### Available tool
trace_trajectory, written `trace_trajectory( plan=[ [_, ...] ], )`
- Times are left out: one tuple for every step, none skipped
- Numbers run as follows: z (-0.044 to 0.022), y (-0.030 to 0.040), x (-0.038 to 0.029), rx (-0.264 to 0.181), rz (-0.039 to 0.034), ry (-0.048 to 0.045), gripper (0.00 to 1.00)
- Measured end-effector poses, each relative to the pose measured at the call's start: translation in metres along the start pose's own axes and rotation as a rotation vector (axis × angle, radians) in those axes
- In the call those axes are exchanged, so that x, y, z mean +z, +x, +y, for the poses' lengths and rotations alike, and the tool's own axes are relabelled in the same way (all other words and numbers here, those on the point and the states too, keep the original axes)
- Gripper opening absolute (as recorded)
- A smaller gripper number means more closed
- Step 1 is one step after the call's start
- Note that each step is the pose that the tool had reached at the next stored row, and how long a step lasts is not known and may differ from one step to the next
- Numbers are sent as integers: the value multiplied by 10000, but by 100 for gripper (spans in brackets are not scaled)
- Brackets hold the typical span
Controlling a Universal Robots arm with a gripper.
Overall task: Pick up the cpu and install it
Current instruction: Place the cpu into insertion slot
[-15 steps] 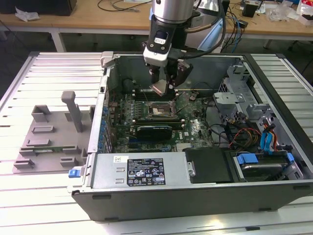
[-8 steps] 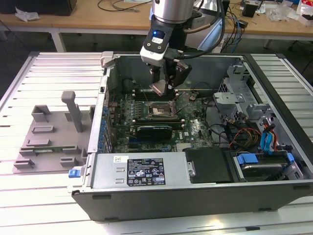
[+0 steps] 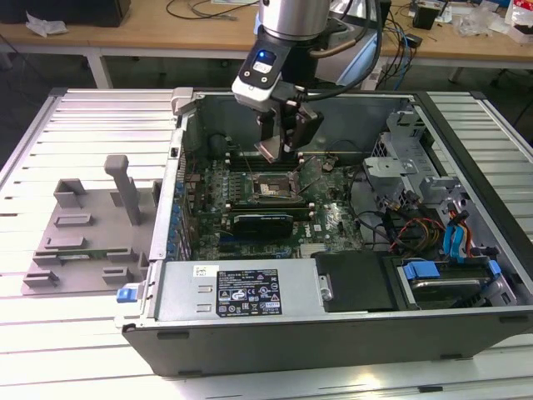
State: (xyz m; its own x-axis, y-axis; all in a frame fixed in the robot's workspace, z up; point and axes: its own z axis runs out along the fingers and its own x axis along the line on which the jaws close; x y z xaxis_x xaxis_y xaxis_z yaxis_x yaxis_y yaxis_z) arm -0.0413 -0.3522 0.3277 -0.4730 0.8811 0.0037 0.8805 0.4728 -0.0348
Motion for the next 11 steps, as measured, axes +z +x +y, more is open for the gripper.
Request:
trace_trajectory(
  plan=[
    [0, 0, 0, 130, 4, 0, 55],
    [0, 0, 0, 229, 8, 0, 55],
    [0, 0, 1, 302, 10, -1, 55],
    [0, 0, 1, 508, 17, -1, 55],
    [0, 0, 2, 671, 23, -2, 55],
    [0, 0, 2, 740, 25, -2, 55],
    [0, 0, 2, 817, 28, -2, 55],
    [0, 0, 2, 948, 31, -2, 55],
    [0, 0, 3, 1140, 37, -3, 55],
    [0, 0, 3, 1270, 41, -3, 55],
    [0, 0, 3, 1374, 44, -3, 55]
  ],
)
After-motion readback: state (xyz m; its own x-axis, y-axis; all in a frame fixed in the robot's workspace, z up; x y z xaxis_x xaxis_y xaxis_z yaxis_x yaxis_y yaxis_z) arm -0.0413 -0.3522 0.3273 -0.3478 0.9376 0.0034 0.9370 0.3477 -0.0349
